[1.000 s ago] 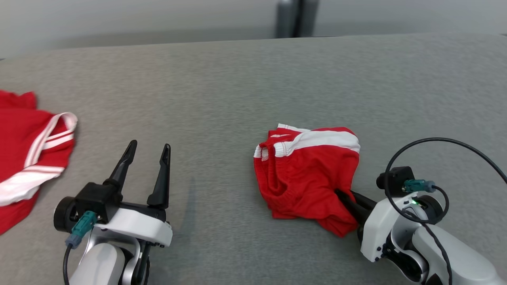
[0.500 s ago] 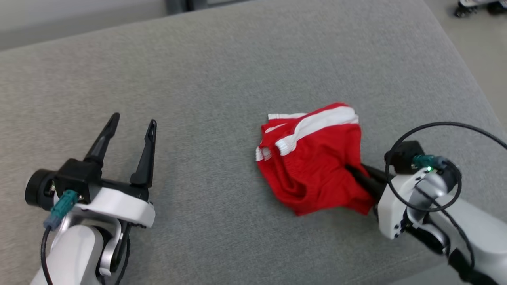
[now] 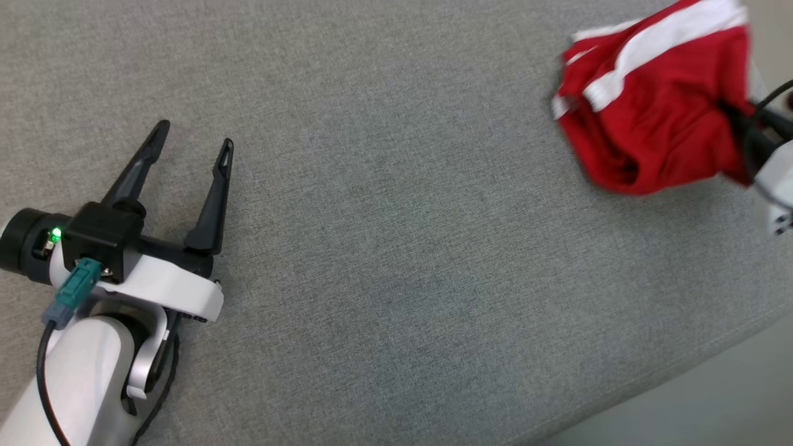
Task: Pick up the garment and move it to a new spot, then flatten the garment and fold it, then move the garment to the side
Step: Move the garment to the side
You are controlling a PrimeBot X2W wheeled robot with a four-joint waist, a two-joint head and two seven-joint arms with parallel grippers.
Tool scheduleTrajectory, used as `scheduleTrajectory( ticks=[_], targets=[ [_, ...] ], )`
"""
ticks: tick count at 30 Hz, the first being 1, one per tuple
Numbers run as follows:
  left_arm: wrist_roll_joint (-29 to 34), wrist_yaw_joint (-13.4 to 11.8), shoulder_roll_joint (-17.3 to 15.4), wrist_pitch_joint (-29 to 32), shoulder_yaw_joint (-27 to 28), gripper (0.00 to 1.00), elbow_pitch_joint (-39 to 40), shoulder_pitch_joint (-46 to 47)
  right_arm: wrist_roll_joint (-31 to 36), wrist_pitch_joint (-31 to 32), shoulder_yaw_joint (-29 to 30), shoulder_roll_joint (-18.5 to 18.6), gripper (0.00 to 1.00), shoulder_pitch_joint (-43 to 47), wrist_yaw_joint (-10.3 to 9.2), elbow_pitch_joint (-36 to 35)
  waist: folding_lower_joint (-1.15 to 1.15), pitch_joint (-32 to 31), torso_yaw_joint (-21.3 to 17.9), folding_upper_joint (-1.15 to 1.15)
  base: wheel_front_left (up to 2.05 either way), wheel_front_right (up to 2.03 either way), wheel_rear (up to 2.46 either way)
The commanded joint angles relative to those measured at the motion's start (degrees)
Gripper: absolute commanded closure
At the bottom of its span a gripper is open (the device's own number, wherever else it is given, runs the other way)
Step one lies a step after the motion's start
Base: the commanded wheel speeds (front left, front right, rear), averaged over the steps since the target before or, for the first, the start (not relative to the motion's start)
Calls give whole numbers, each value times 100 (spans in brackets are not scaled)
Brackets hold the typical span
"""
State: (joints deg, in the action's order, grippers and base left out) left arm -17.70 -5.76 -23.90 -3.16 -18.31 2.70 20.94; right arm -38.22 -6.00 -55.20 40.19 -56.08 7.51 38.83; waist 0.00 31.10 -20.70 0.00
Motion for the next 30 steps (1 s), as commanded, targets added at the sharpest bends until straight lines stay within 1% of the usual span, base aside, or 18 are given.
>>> scheduleTrajectory(
  ticks=[1,5,9,10,11,12,17,22,27,30],
  targets=[
    [53,29,-68,24,24,0,63,142,56,-82,126,87,100,-154,-2,146,0,151,-4,0,0,0,0],
    [85,31,-166,93,20,0,149,235,170,-145,285,197,100,-368,-2,463,0,280,7,0,0,0,0],
    [111,25,-194,141,1,0,186,274,183,-224,416,102,100,-485,-2,764,0,349,34,0,0,0,0],
    [110,18,-199,149,0,0,194,289,184,-240,454,66,80,-493,-2,861,0,365,40,0,0,0,0],
    [110,12,-203,150,-2,0,199,299,167,-270,499,25,53,-505,-2,957,0,380,48,0,0,0,0],
    [109,6,-211,151,-1,0,204,297,157,-287,553,-6,0,-525,-2,1055,0,396,54,0,0,0,0],
    [99,-22,-218,141,-10,0,196,266,199,-411,741,-156,0,-582,-2,1436,0,430,74,0,0,0,0],
    [55,-37,-174,84,-36,0,131,241,184,-729,1057,-317,0,-521,-2,1741,0,377,114,0,0,0,0],
    [-33,-90,-98,-43,-34,0,22,103,160,-922,1689,-560,0,-312,-2,1677,0,104,141,0,0,0,0],
    [-107,-136,-37,-115,-19,0,-57,-6,334,-920,2305,-672,0,-62,-2,1233,0,-107,155,0,0,0,0]
  ],
)
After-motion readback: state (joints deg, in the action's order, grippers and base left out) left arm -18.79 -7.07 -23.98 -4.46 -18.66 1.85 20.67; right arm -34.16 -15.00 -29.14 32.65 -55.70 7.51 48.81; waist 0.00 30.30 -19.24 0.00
